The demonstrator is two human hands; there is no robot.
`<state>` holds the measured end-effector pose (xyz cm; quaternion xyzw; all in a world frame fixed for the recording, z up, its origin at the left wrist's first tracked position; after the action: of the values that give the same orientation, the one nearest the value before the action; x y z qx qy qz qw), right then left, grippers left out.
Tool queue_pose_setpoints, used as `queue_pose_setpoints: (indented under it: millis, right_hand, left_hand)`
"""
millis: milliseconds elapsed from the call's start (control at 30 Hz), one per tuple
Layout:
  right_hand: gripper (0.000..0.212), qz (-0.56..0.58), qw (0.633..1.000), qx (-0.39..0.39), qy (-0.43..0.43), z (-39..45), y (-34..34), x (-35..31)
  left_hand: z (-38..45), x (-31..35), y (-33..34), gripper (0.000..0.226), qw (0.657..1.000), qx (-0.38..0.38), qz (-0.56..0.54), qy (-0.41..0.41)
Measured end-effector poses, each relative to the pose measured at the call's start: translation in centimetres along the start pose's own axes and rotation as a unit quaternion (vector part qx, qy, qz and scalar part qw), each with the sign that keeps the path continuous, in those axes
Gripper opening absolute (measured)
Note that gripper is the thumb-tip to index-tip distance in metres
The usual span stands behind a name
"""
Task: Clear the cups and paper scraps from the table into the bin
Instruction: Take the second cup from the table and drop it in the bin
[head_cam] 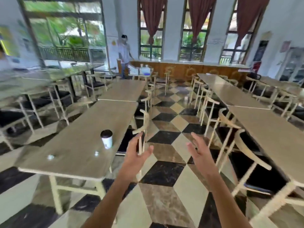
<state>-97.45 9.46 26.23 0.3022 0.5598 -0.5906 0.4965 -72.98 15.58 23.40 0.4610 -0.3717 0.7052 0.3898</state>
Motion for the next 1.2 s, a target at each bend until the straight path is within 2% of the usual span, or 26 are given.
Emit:
queue_pose_setpoints:
  millis: [100,233,367,433,833,1200]
  right_hand:
    - [0.058,0.025,0.998,-0.051,-0.002,4.1,9.4,-2.7]
    - [0.055,0.03,0.994,-0.102,-0.026,8.1,19.8,-5.7]
    - [0.056,0.033,0.988,-0.149,-0.026,11.4,26.8,-6.6]
    - [0.057,0.035,0.986,-0.164,-0.021,13.3,29.6,-6.3]
    - [0.061,0.044,0.973,-0.219,0.062,27.9,40.9,3.2]
    - [0.064,0.053,0.949,-0.265,0.162,37.2,46.8,10.6]
  left_hand:
    - [2.3,-1.4,-8.6,0.049,0.998,0.055,0.033,0.003]
    - [4.6,-3.7,-17.5,0.058,0.992,0.104,0.068,-0.02]
    - [6.9,-6.6,-22.9,0.076,0.986,0.132,0.095,-0.048]
    - [8.4,-8.6,-24.4,0.077,0.984,0.145,0.089,-0.063]
    - [22.9,-23.3,-24.9,0.068,0.968,0.13,0.131,-0.168]
    - [33.0,-32.2,-22.4,0.07,0.943,0.088,0.201,-0.25]
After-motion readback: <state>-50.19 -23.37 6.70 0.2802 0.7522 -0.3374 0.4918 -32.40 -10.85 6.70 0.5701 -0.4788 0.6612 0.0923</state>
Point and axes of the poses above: each hand's wrist, its own z-axis towards the middle knuckle, its own y-axis out of the palm, x = y × z, the point moved 4 cm from there along z, towards the middle knuckle, and after that the axes turned 1 degree about y, right-handed, at the moved point
